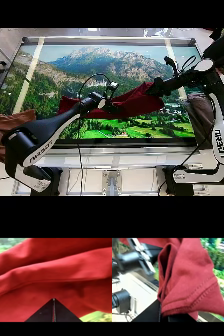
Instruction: Fold the shirts.
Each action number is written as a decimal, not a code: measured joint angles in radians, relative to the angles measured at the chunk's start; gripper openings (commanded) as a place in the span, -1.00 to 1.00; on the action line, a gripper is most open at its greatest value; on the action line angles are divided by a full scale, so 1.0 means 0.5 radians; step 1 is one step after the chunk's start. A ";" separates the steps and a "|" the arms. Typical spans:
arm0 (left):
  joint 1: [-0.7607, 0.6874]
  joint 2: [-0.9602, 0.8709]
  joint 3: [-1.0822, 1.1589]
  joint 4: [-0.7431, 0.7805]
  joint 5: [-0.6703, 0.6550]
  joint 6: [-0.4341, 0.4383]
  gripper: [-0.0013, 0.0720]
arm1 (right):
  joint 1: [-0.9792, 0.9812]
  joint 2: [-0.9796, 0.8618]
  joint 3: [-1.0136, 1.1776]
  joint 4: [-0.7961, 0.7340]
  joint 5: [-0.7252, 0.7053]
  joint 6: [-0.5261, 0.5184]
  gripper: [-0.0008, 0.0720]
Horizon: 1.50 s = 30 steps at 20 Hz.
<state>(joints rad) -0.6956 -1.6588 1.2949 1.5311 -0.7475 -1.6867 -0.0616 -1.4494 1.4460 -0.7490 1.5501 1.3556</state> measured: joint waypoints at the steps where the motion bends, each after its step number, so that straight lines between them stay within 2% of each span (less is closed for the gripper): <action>1: -0.003 0.016 0.004 0.013 0.008 0.000 -0.93 | 0.049 0.005 0.033 0.004 -0.004 0.021 -0.94; 6: 0.259 0.351 0.015 0.335 -0.061 0.002 -0.93 | 0.403 0.007 0.143 0.014 -0.226 0.143 -0.94; 12: 0.885 0.898 0.016 0.507 -0.179 -0.002 -0.93 | 1.053 -0.152 0.198 0.123 -1.045 0.220 -0.91; 13: 0.970 0.956 0.016 0.513 -0.205 -0.002 -0.93 | 1.173 -0.198 0.226 0.152 -1.215 0.223 -0.46; 14: 1.051 1.007 0.016 0.520 -0.241 -0.002 -0.93 | 1.283 -0.241 0.261 0.178 -1.397 0.221 0.35; 15: 1.115 1.041 0.016 0.527 -0.285 -0.002 -0.93 | 1.375 -0.278 0.301 0.191 -1.559 0.211 0.64; 17: 1.214 1.083 0.016 0.532 -0.394 -0.002 -0.93 | 1.514 -0.337 0.394 0.193 -1.805 0.198 0.64; 19: 1.270 1.105 0.011 0.535 -0.472 -0.002 -0.93 | 1.569 -0.369 0.479 0.134 -1.913 0.191 0.64; 22: 1.309 1.120 -0.002 0.533 -0.537 -0.002 -0.93 | 1.493 -0.384 0.591 -0.058 -1.801 0.185 0.63; 24: 1.319 1.124 -0.008 0.517 -0.553 -0.002 -0.93 | 1.344 -0.387 0.658 -0.288 -1.540 0.188 0.42; 27: 1.327 1.124 -0.010 0.506 -0.571 -0.002 -0.93 | 1.054 -0.404 0.687 -0.646 -1.070 0.304 0.42; 30: 1.330 1.124 -0.011 0.500 -0.573 -0.002 -0.93 | 0.808 -0.468 0.587 -0.797 -0.797 0.445 0.42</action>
<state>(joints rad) -0.0307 -1.0969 1.2892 1.7813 -1.0340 -1.6875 0.3424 -1.6833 1.7393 -1.1477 1.1519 1.5780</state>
